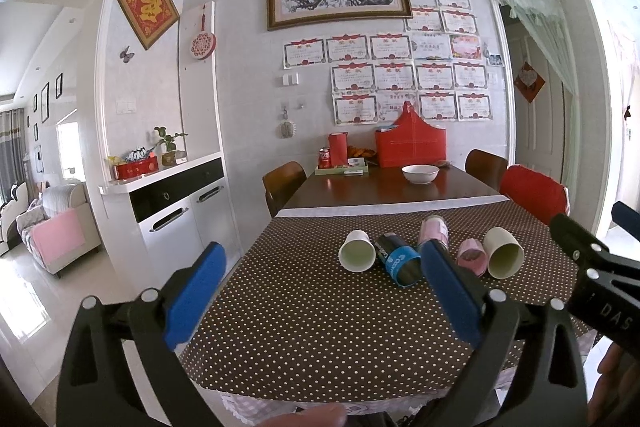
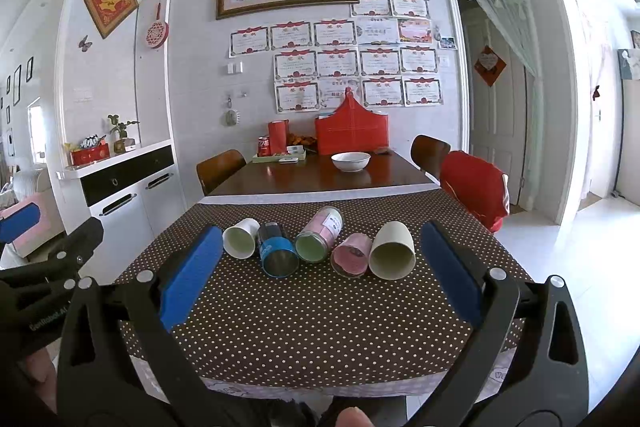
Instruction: Flip cup upside down
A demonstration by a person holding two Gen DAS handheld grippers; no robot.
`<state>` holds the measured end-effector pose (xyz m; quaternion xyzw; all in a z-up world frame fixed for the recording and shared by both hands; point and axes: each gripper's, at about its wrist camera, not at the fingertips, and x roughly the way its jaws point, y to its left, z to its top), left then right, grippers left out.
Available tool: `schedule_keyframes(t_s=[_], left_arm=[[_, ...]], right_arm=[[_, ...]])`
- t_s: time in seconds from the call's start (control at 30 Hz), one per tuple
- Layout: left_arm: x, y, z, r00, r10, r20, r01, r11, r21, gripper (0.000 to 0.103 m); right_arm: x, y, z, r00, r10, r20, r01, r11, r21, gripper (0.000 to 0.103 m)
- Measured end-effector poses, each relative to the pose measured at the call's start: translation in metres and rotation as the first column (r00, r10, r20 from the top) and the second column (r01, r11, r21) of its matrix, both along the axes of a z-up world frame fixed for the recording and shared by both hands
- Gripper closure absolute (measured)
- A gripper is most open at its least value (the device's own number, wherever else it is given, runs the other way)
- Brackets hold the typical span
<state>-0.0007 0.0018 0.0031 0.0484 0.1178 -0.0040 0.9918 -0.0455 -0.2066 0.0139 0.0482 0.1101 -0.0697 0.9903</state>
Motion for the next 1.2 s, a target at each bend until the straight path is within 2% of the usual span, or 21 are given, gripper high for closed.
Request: schedule_keyframes(t_s=[0.33,1.2], left_arm=[[-0.003,0.005,0.004,1.000,-0.001,-0.005,0.001,1.000,-0.003,0.006],[0.014,-0.006,-0.015,0.999,-0.028,-0.036,0.028,1.000,-0.003,0.006]], right_arm=[[0.000,0.000,0.000,1.000,-0.002,0.000,0.002,1.000,0.000,0.006],[0.006,-0.002,-0.008,1.000,-0.004,-0.006,0.004,1.000,0.000,0.006]])
